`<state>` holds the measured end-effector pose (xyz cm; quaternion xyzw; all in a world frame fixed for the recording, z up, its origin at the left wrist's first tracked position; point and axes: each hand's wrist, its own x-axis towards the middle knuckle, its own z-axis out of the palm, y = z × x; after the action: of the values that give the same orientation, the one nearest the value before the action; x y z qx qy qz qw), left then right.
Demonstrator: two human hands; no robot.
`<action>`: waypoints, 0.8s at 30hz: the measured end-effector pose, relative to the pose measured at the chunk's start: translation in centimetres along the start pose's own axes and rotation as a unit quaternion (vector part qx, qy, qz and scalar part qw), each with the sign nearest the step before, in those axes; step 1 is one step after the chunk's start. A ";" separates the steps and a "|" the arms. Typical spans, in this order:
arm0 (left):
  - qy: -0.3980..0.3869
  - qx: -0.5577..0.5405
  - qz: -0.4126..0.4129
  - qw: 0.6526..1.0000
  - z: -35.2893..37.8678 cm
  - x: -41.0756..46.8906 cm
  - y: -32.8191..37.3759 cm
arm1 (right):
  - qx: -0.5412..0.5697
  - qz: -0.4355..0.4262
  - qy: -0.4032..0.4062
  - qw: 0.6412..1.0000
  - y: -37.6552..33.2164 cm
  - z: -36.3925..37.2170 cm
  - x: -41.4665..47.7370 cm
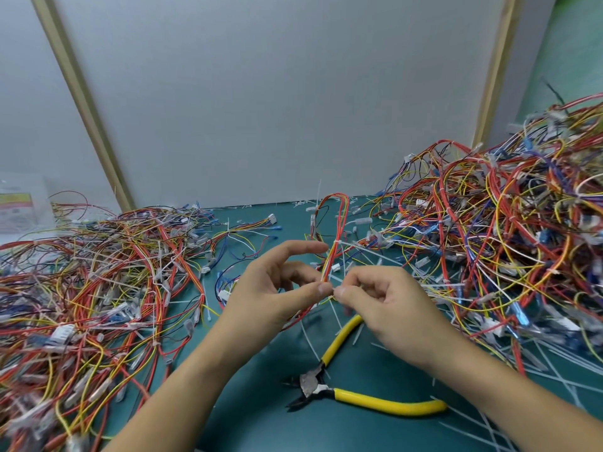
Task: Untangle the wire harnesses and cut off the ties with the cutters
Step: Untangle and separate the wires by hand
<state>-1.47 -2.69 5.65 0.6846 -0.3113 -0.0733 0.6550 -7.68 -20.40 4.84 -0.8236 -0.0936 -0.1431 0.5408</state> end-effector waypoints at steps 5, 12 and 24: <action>-0.011 0.005 -0.006 1.000 0.1 0.0 -0.2 | -0.012 0.009 -0.006 1.000 0.0 0.5 0.0; -0.004 -0.032 -0.010 0.999 0.0 -0.1 0.2 | -0.016 -0.006 0.003 1.000 -0.6 0.8 -0.1; 0.048 0.091 -0.031 0.994 0.1 0.0 -0.1 | -0.106 -0.077 -0.094 0.987 -0.2 0.9 -1.0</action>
<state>-1.48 -2.79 5.51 0.7534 -0.2637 -0.0314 0.6016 -8.54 -19.49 4.38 -0.8766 -0.1917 -0.1152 0.4262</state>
